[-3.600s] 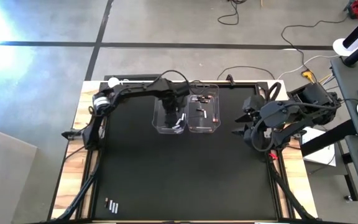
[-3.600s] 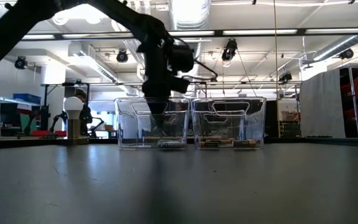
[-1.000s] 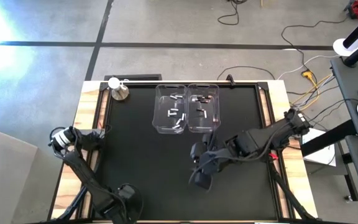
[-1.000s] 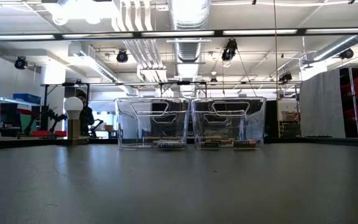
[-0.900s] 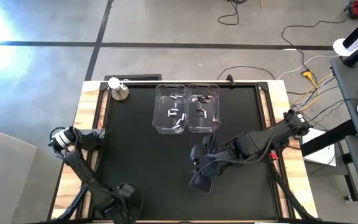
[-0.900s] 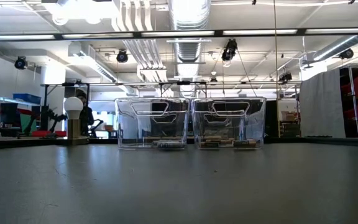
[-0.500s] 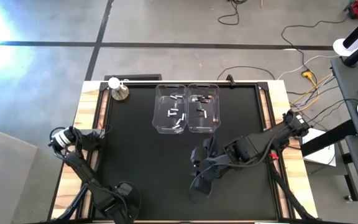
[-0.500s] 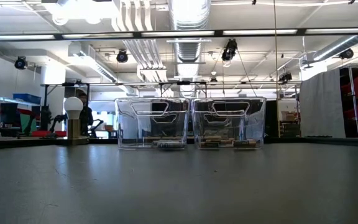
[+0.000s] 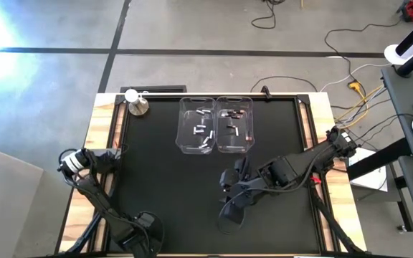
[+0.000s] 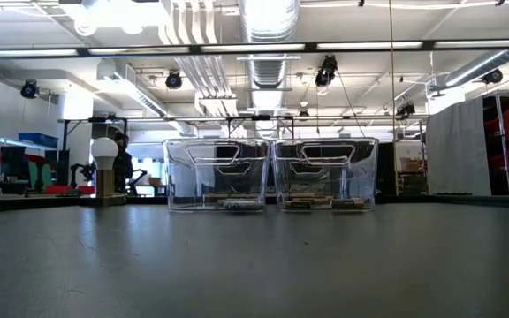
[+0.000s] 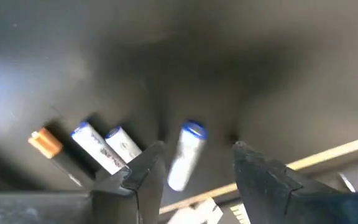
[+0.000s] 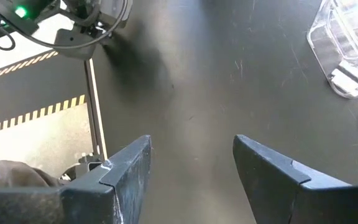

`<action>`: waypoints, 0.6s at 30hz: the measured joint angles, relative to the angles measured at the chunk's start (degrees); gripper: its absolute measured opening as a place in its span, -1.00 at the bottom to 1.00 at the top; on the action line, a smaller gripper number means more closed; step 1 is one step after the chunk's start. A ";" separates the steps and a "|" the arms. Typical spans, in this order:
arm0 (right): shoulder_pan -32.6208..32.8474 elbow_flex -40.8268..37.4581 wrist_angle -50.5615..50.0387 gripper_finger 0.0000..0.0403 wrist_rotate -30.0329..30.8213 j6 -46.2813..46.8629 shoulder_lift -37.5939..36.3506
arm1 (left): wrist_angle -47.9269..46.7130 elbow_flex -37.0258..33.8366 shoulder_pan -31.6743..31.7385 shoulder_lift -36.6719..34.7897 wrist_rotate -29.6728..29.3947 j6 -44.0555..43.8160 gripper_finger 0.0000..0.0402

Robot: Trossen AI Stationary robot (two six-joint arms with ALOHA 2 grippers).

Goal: Sort batteries
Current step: Put the white battery into the left transparent bin

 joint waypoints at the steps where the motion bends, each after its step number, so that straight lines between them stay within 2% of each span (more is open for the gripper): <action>1: 0.00 0.00 -0.02 0.09 0.00 0.25 0.00 | -0.01 -0.18 0.00 0.37 0.07 0.00 -0.18; 11: 0.00 0.00 -0.02 0.09 0.00 1.20 -0.02 | 0.54 0.08 0.00 3.10 0.21 3.97 -0.28; 14: 0.00 0.00 -0.04 0.09 0.00 1.77 -0.02 | 0.82 0.10 -0.04 3.87 -0.63 5.77 -0.47; 18: 0.29 1.27 -2.95 0.09 -0.02 2.84 -0.22 | 0.45 0.12 -0.35 3.96 -3.28 6.08 -0.85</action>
